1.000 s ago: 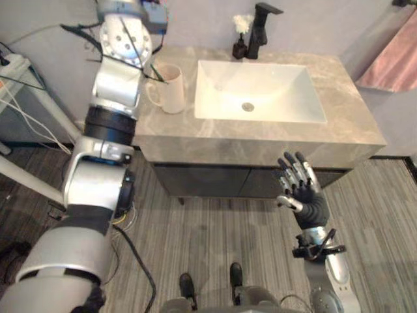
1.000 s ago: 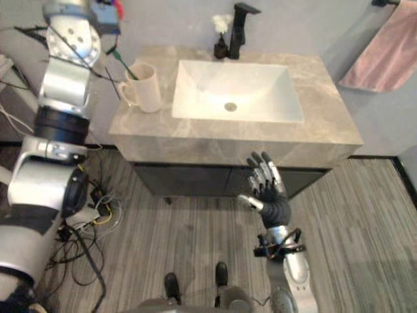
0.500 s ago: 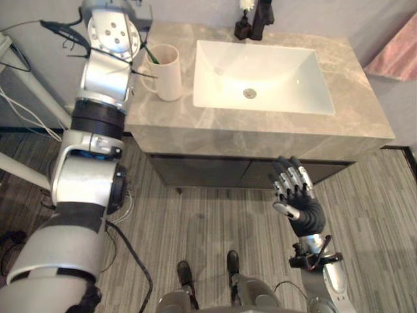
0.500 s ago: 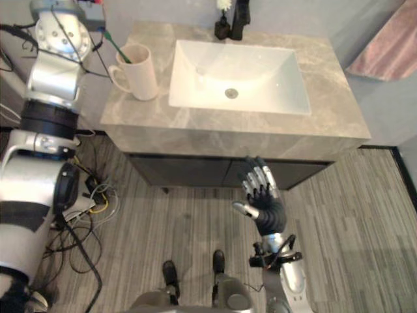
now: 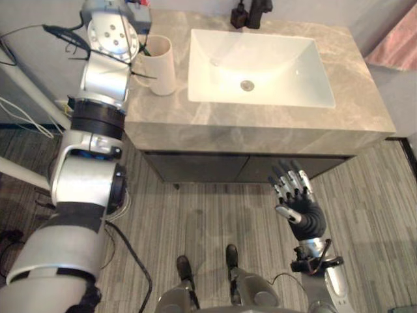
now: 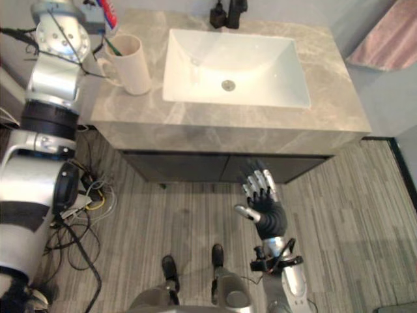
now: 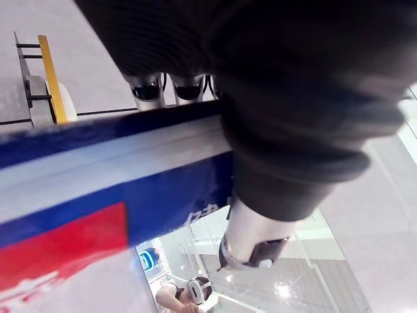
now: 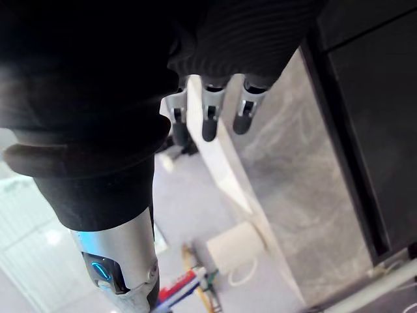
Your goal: Organize washtable
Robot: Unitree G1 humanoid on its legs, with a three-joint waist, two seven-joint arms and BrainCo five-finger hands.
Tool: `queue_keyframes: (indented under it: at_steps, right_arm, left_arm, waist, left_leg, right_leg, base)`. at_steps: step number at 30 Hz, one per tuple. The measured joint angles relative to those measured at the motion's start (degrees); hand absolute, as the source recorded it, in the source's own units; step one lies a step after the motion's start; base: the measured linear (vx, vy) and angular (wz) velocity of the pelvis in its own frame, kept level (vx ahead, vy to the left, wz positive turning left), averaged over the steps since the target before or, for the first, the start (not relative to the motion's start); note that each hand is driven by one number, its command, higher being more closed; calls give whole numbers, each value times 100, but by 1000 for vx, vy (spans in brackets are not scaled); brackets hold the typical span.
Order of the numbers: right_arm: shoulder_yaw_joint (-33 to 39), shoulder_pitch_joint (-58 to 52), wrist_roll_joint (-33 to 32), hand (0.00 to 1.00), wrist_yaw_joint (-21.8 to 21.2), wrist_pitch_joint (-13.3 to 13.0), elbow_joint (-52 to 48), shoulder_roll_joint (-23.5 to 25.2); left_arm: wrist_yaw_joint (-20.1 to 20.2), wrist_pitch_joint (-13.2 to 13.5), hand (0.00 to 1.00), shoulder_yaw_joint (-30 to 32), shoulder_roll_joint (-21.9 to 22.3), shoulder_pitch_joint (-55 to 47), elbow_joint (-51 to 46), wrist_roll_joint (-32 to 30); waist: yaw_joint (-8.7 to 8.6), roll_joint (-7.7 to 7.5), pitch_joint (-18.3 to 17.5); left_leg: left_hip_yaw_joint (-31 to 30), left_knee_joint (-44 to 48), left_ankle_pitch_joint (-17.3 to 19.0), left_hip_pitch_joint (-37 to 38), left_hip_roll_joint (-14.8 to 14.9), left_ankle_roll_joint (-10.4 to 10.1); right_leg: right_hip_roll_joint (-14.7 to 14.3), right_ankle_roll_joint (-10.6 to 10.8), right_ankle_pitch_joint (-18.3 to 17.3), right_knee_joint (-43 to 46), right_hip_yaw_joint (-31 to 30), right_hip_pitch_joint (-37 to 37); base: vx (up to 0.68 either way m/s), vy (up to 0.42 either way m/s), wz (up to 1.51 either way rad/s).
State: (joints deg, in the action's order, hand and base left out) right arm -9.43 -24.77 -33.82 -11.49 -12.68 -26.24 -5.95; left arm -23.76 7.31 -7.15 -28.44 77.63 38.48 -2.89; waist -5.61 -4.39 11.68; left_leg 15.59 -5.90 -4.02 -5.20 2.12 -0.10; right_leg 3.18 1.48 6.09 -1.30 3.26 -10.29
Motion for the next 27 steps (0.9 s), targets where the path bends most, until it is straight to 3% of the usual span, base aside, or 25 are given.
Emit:
queue_keyframes:
  at_steps: [27]
  right_arm:
    - [66, -52, -166, 0, -122, 1, 79, 108]
  left_arm:
    - [130, 67, 100, 15, 118, 1, -256, 74]
  waist:
    - [-1, 5, 389]
  left_leg:
    - [-4, 6, -27, -104, -21, 14]
  right_leg:
    - [18, -6, 4, -17, 40, -93]
  base:
    - [17, 7, 0]
